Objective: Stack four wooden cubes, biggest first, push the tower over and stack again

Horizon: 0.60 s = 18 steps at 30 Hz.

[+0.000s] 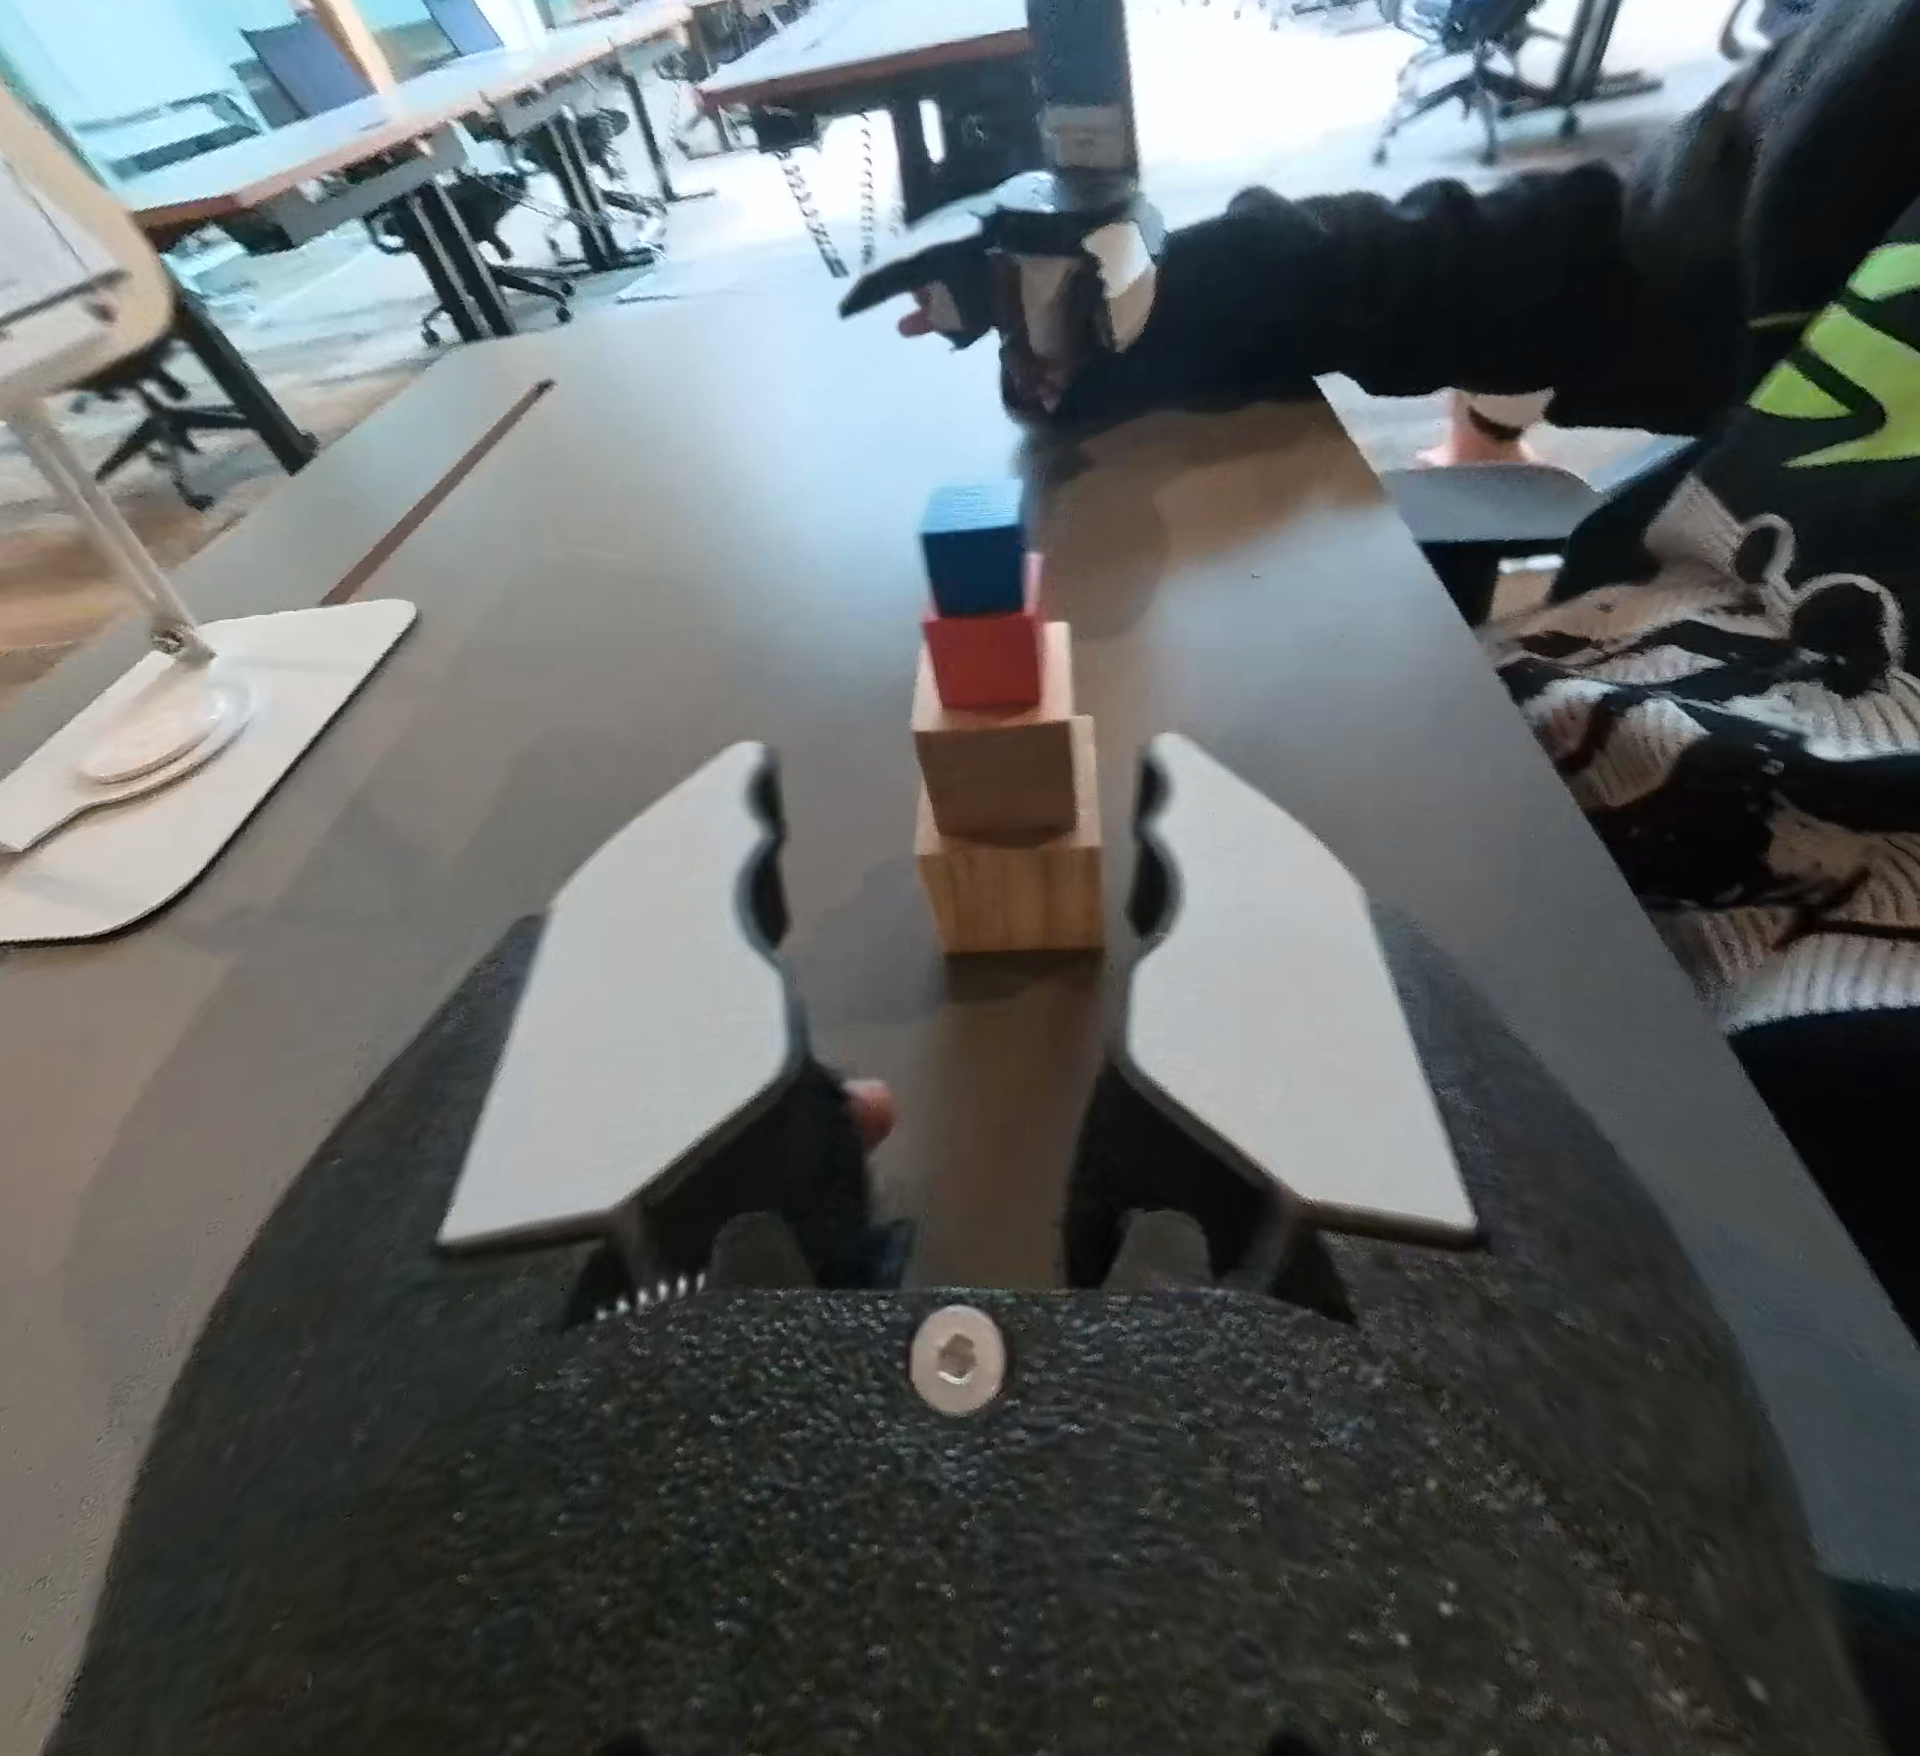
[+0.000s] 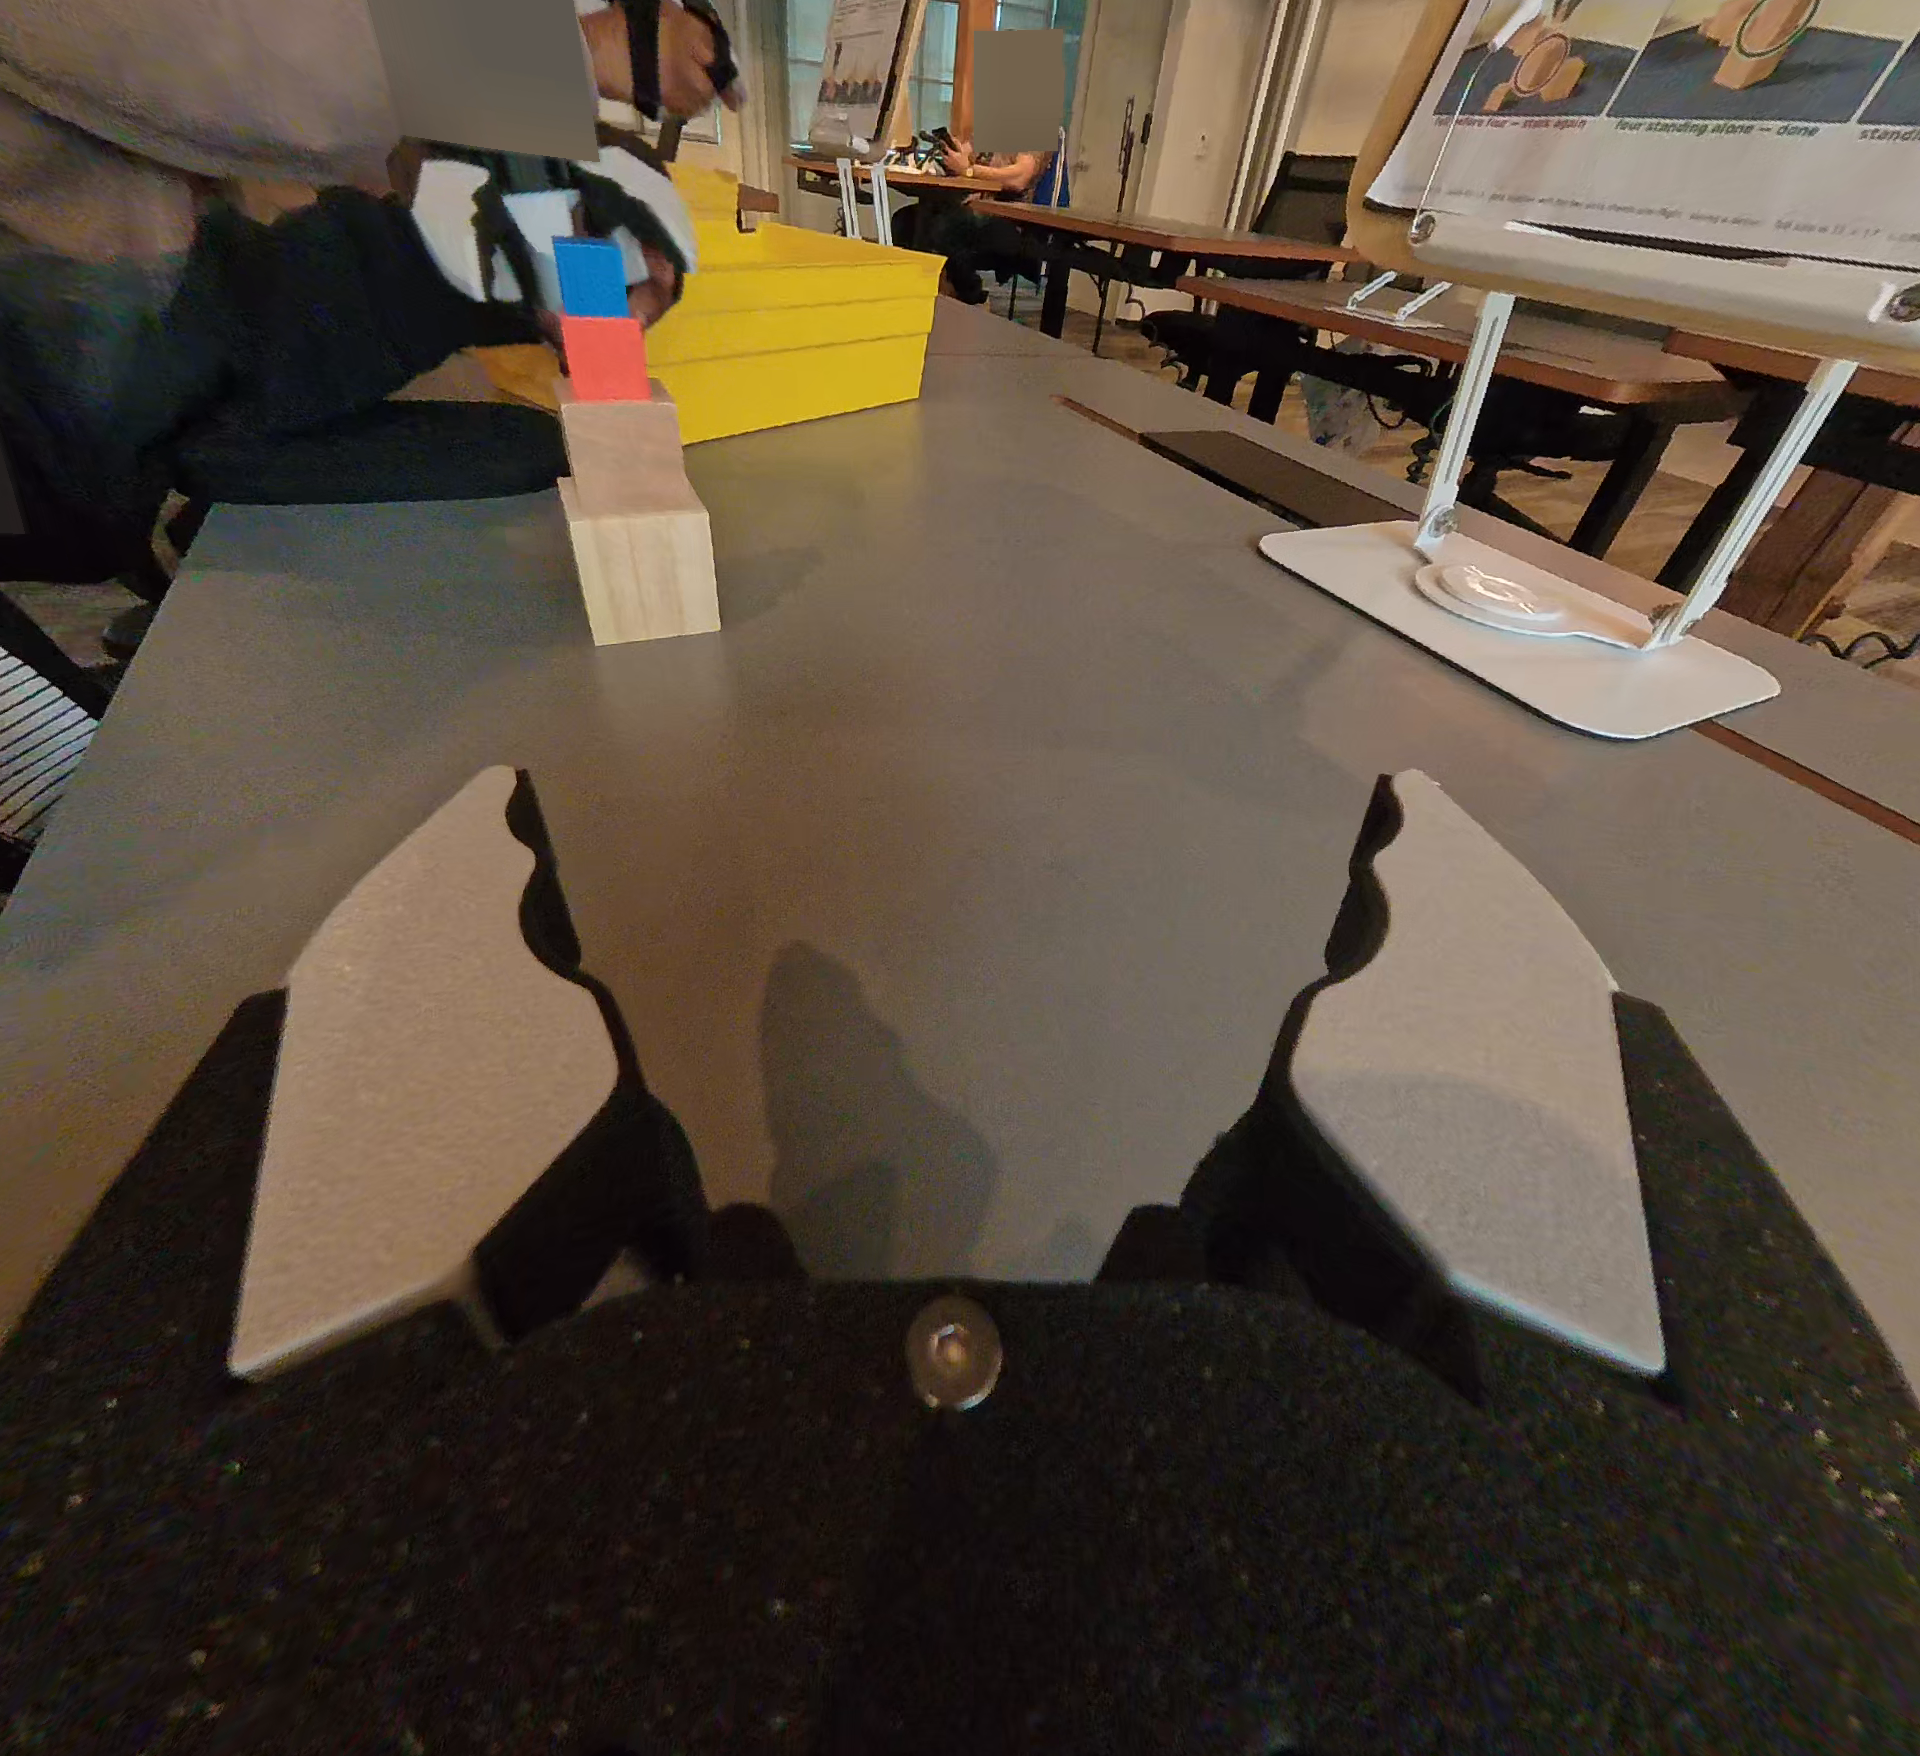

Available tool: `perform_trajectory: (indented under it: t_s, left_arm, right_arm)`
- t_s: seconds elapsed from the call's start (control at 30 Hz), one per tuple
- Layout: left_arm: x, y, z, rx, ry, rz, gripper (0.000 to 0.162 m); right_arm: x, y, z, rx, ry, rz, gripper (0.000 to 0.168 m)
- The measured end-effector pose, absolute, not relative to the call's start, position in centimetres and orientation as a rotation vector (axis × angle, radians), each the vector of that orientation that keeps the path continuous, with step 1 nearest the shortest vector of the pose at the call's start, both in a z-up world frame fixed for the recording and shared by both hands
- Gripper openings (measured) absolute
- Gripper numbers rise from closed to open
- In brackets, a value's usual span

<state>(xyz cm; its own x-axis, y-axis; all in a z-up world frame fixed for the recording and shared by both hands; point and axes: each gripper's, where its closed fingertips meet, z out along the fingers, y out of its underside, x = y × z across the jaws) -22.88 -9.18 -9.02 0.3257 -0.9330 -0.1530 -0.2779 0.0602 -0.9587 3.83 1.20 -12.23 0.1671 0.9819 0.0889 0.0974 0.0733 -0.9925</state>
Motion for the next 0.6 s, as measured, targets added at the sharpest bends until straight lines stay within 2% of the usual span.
perform_trajectory:
  t_s: [0.1,0.3,0.6]
  left_arm:
    - [-22.7,-10.0,-9.4,-1.507,1.241,-0.691,0.0]
    - [-21.3,-9.3,-13.5,-1.7,1.342,-0.542,0.0]
    - [-19.6,-8.1,-13.9,-1.726,1.332,-0.616,0.0]
  right_arm:
    - [3.8,1.2,-12.2,-1.288,-1.184,0.979,0.14]
    - [3.8,1.1,-12.2,-1.283,-1.184,0.983,0.14]
    - [3.9,1.1,-12.1,-1.282,-1.181,0.984,0.138]
